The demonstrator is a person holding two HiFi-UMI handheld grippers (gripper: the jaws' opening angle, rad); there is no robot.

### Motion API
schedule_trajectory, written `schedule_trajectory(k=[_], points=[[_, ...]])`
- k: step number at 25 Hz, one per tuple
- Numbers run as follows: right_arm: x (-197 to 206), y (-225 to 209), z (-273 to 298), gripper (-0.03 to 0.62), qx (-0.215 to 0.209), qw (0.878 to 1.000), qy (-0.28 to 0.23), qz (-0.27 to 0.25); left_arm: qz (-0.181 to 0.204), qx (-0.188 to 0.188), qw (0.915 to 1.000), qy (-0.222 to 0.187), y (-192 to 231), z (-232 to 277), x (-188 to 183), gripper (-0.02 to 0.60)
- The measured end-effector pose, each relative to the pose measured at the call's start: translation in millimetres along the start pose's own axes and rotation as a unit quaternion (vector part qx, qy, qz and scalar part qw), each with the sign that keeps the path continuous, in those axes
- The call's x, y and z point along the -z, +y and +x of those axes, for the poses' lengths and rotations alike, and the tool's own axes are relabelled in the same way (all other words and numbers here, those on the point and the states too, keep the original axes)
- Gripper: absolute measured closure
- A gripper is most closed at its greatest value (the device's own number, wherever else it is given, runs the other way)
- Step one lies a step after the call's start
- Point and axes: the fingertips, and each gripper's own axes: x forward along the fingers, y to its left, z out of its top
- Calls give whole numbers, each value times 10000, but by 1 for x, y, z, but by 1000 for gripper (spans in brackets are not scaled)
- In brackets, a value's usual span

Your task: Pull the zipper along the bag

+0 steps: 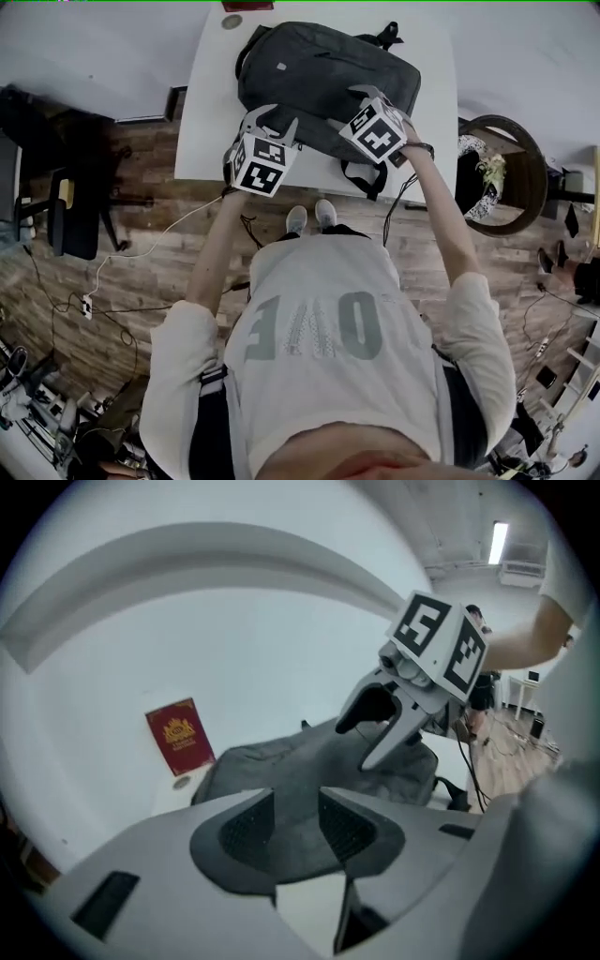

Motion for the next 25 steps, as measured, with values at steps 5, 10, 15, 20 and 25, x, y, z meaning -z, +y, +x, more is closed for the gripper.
schedule_trajectory(k=[5, 10, 15, 20, 25], points=[[-67, -52, -67, 292, 811, 9728, -1639, 1423, -545, -962, 9845, -1361, 60, -50, -90, 451], [-97, -61, -142, 482, 1635, 8910, -3316, 2634, -1103, -1719, 9440, -2593, 79, -109, -134, 541], [-94, -32, -162, 542, 2383, 8721, -3608, 2292, -1235, -1781, 9313, -2929, 57, -124, -122, 551], [-71, -9, -155, 553, 2338, 8663, -3591, 2569, -1240, -1665, 9396, -2720, 40, -114, -104, 555], [-58, -4, -151, 562, 2416, 8653, -3491, 2664, -1224, -1700, 9396, -2706, 45, -114, -99, 555]])
